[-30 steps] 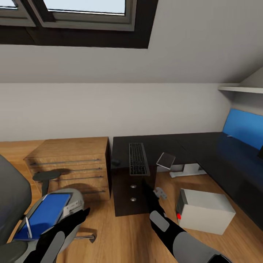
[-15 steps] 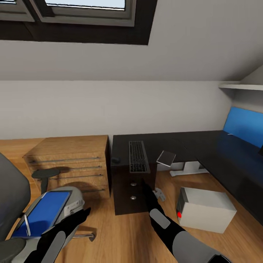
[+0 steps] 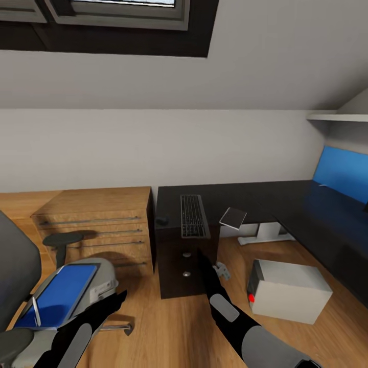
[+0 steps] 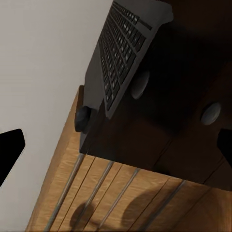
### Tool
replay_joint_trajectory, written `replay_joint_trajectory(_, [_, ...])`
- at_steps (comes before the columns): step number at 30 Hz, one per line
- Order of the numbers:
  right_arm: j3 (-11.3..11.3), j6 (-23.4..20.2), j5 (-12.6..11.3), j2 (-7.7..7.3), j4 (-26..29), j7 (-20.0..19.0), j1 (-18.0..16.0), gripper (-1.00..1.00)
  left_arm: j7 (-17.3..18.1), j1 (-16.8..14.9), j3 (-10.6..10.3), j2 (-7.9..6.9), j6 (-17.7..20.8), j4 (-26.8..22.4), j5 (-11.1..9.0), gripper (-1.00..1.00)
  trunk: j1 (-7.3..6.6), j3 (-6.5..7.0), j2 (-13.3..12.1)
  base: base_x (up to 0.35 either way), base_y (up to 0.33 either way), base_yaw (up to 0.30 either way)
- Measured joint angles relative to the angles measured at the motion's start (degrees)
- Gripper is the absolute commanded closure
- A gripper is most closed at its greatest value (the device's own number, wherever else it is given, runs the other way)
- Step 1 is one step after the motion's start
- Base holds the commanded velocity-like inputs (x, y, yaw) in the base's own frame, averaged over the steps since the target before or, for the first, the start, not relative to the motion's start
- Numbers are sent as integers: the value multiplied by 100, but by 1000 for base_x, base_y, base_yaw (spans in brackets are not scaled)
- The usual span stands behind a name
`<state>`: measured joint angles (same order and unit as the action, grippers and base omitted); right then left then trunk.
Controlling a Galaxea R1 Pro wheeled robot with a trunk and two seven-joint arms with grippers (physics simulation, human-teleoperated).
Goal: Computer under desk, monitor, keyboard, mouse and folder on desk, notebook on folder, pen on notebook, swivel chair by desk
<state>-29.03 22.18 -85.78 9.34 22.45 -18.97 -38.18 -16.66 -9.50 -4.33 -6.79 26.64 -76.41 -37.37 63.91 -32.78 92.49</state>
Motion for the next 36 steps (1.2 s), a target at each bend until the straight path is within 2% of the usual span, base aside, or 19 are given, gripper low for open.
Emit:
replay_joint_trajectory(12, [1, -12, -5, -1, 5, -165, 38, -100, 0, -1, -7, 0, 0, 16, -8, -100, 264, -215, 481, 0, 0, 0])
replay_joint_trajectory(17, [-2, -12, -9, 2, -2, -161, 40, -100, 22, 0, -5, -7, 2, 140, -10, -100, 263, -216, 483, 56, 0, 0])
replay_joint_trajectory(36, [22, -13, -10, -9, -10, -154, 37, -100, 30, -2, -9, -2, -15, 161, -7, -100, 261, -216, 483, 201, 0, 0])
